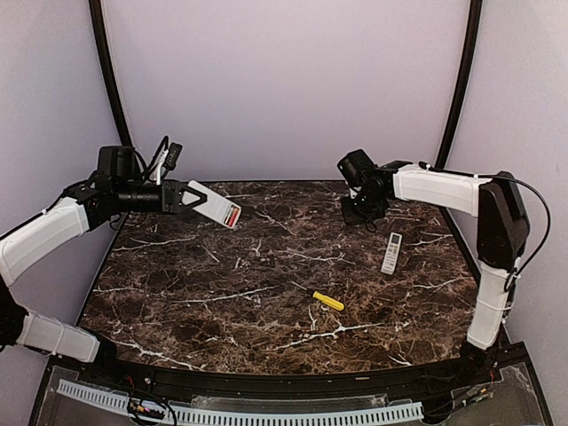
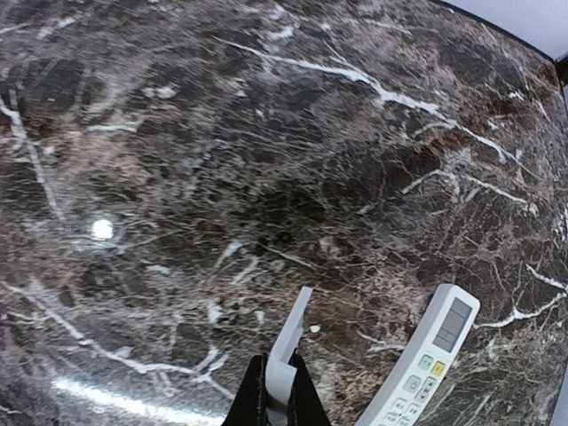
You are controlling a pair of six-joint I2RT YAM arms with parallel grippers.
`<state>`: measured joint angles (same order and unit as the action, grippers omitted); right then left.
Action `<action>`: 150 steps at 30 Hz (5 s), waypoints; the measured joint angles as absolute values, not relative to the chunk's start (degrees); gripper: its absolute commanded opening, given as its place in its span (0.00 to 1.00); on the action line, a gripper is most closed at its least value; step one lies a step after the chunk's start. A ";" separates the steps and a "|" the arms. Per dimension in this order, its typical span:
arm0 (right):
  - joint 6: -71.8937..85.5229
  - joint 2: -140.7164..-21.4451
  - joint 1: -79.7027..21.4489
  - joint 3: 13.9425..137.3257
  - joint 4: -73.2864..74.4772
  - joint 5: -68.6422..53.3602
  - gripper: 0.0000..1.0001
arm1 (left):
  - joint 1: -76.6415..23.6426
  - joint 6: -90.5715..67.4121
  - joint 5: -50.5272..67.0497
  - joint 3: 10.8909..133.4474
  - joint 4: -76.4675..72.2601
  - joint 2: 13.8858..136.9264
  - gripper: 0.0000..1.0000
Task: Unload the batteries from the remote control
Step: Place the battery cover at the center of the board, then place the remote control without the battery cover at the center of the board, then pick up the screwdriver from the center of the board.
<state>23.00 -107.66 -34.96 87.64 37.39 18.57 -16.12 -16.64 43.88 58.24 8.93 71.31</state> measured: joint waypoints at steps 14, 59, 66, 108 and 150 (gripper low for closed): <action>19.33 -120.95 -30.00 99.13 44.73 23.00 0.00 | -16.12 -13.58 41.93 58.26 11.11 69.19 0.00; 13.19 -89.06 -39.53 72.31 15.53 -11.18 0.92 | -24.71 -18.02 45.54 57.98 10.09 80.44 0.03; 12.71 -88.38 -49.12 71.18 14.72 -11.33 0.93 | -29.10 -19.59 48.21 61.47 13.61 87.09 0.09; 18.70 -88.38 -49.39 58.43 10.74 -7.88 0.90 | -35.92 -13.98 26.76 71.40 25.10 106.69 0.63; 22.50 -93.08 -52.51 53.87 25.28 -1.50 0.52 | -22.83 -19.16 20.71 69.14 17.56 86.13 0.82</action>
